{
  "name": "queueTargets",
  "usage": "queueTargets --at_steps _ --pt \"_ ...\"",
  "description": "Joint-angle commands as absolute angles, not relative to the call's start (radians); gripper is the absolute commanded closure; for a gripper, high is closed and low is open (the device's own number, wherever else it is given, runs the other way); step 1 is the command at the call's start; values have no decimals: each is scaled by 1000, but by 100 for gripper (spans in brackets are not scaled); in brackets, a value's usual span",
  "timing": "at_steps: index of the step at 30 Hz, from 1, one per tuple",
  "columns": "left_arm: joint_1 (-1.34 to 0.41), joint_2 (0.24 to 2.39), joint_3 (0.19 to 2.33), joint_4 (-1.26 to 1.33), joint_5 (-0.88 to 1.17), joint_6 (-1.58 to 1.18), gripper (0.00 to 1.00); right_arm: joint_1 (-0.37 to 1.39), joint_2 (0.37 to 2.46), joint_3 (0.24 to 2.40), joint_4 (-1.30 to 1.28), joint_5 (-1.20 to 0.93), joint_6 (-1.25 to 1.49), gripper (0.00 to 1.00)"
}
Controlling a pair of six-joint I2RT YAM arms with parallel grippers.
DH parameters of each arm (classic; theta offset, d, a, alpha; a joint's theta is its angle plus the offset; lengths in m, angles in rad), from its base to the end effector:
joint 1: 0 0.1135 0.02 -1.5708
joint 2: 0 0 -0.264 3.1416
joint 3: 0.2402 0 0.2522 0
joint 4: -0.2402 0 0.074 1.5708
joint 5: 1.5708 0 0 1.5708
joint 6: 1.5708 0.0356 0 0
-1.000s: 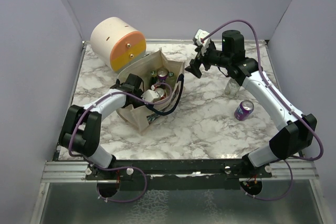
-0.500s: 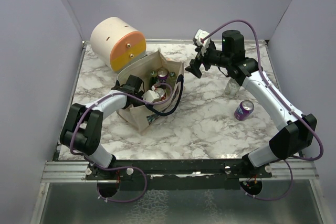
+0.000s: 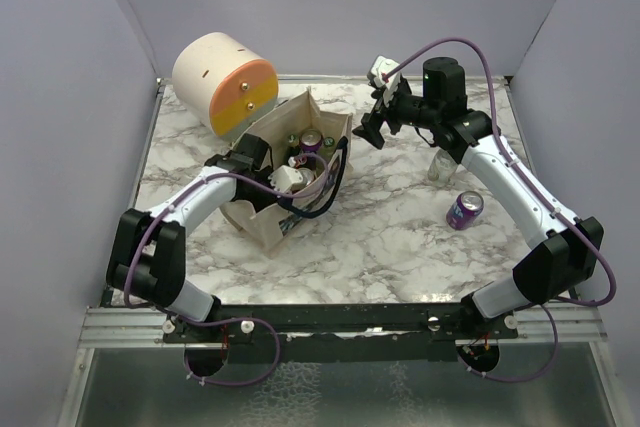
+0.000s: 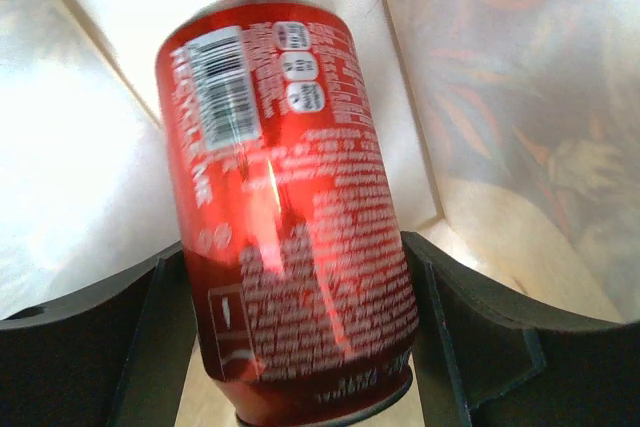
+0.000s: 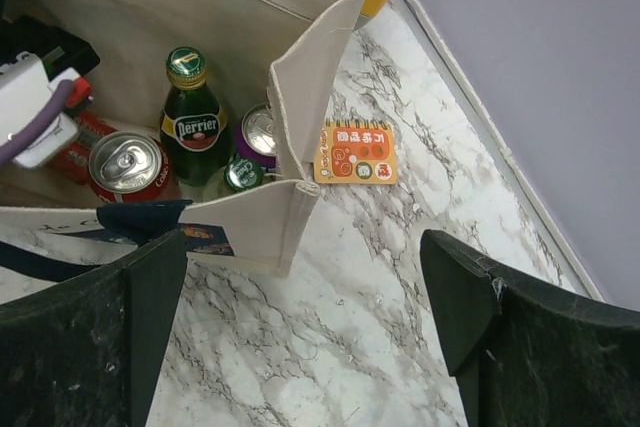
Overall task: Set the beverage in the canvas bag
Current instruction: Pick up the drink from the canvas bag.
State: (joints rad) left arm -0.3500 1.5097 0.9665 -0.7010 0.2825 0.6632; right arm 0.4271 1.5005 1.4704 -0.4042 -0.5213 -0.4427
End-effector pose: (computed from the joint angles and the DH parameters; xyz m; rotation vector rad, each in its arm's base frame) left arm 0.2590 -0.1051 0.1993 1.3954 2.3815 -0.3167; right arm 0.3051 0.1583 0.3853 -1.1234 1.6295 0.5107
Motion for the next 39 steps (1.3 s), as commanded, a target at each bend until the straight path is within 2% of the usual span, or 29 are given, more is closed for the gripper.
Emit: queueTargets --at_steps 1,7,20,31,39 --pt "-348 1422 1065 -834 279 733 100 433 1498 1493 -408 -530 -445 0" --pt "-348 1377 1184 -936 295 783 100 433 1509 1505 -410 -544 -430 0" --pt "-347 1422 1482 -1042 355 749 100 433 1532 1531 -405 -576 -400 0" --pt "-333 1426 1573 -1042 445 714 100 473 1563 1586 -407 -619 -371 0" --pt "-304 1402 1485 -1004 481 684 100 489 1576 1597 -400 -605 -376 0"
